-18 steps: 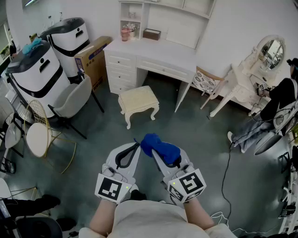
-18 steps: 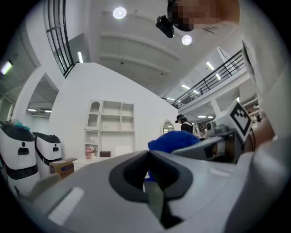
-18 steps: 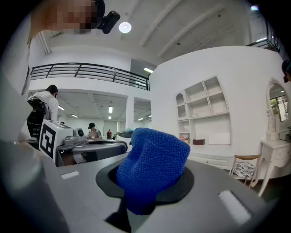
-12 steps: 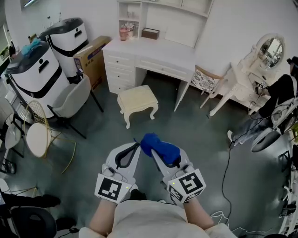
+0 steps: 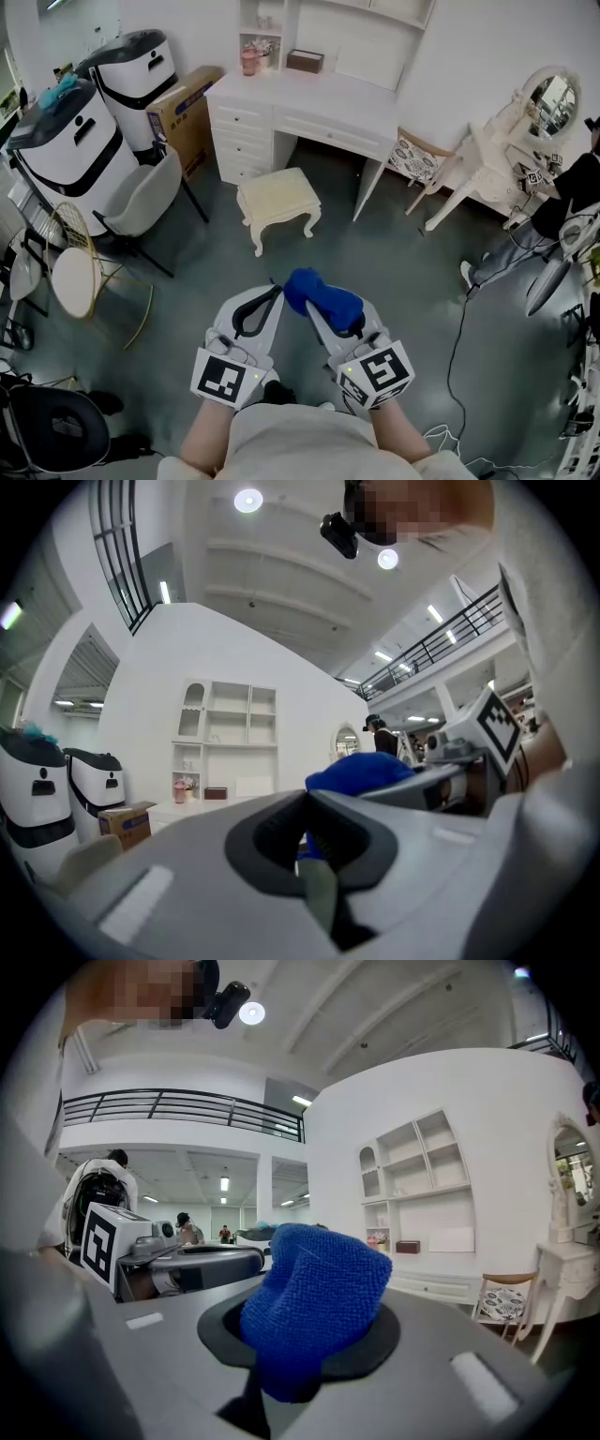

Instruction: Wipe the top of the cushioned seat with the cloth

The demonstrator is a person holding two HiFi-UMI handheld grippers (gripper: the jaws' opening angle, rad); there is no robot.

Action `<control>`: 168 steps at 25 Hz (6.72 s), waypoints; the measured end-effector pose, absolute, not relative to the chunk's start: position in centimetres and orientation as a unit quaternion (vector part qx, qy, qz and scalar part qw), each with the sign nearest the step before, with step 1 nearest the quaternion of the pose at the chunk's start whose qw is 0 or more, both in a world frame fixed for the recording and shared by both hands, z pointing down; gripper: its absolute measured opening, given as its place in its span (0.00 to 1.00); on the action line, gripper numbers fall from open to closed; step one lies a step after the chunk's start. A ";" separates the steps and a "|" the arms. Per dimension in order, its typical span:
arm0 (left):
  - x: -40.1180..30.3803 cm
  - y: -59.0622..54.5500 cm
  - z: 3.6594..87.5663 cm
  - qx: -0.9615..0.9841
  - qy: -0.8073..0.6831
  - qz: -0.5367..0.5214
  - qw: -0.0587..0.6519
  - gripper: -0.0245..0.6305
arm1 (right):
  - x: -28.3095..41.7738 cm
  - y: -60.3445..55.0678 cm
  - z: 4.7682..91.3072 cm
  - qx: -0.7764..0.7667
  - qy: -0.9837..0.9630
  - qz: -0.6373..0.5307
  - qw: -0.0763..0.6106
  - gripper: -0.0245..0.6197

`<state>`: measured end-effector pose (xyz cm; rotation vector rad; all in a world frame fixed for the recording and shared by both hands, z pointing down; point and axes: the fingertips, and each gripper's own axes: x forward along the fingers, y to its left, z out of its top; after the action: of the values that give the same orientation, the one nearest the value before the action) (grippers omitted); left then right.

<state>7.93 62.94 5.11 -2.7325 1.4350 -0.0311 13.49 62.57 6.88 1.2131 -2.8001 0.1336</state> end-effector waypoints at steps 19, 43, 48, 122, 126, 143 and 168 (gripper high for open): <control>4.2 52.8 6.4 -0.895 0.444 -0.023 0.017 0.04 | 10.7 53.2 7.8 0.429 -0.900 0.069 0.031 0.22; 6.5 29.6 6.0 -0.859 0.511 -0.024 0.021 0.04 | 13.3 28.8 8.0 0.369 -0.926 0.073 0.030 0.22; 7.1 27.2 6.6 -0.851 0.524 -0.028 0.022 0.04 | 13.7 26.1 8.6 0.354 -0.932 0.072 0.031 0.22; -11.6 -1.3 11.4 -0.911 0.409 -0.044 -0.043 0.04 | -1.8 -0.6 13.0 0.510 -0.848 0.133 0.054 0.22; -10.4 -3.5 12.0 -0.906 0.418 -0.048 -0.050 0.04 | -0.6 -3.3 13.4 0.499 -0.854 0.135 0.061 0.22; -6.6 -11.1 17.0 -0.879 0.462 -0.076 -0.090 0.04 | 4.1 -12.7 18.7 0.457 -0.868 0.169 0.093 0.22; -6.9 -14.3 28.7 -0.840 0.501 -0.112 -0.178 0.04 | 3.8 -18.9 33.8 0.394 -0.870 0.234 0.181 0.22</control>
<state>-6.95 -14.30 28.73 -2.9858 1.7806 -0.3990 3.77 -18.88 33.82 1.1137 -2.4565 0.6612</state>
